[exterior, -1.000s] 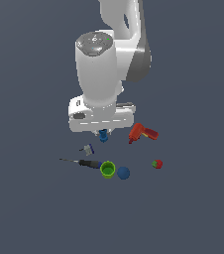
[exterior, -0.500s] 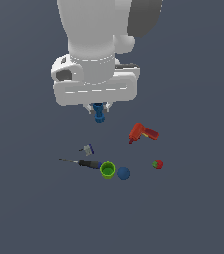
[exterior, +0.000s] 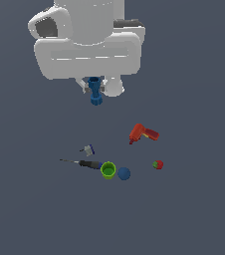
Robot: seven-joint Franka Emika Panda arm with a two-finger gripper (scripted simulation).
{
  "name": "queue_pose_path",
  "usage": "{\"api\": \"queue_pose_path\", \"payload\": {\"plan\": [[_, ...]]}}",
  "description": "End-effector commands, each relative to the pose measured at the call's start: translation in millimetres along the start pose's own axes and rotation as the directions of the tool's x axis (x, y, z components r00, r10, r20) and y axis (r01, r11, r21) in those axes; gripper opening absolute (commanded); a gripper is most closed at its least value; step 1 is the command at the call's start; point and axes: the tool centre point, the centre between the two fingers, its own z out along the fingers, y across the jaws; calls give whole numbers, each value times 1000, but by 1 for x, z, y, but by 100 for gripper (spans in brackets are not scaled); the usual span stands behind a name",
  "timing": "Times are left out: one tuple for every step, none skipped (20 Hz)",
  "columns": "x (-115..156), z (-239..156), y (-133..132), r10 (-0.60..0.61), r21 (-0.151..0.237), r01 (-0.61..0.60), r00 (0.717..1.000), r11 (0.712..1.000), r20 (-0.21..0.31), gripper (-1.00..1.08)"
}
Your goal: Pick up a designated object from a clutter of objects.
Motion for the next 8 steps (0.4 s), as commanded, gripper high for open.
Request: {"api": "queue_pose_path", "payload": {"plan": [[0,-11,1,0,0,0,1000,1000,1,-100],[0,-14,1,0,0,0,1000,1000,1,-100],[1,-17,1,0,0,0,1000,1000,1,-100],[1,-19,1,0,0,0,1000,1000,1,-100],[1,-20,1,0,0,0,1000,1000,1,-100],[1,-21,1,0,0,0,1000,1000,1,-100],[1,-22,2,0,0,0,1000,1000,1,-100],[1,-22,2,0,0,0,1000,1000,1,-100]]}}
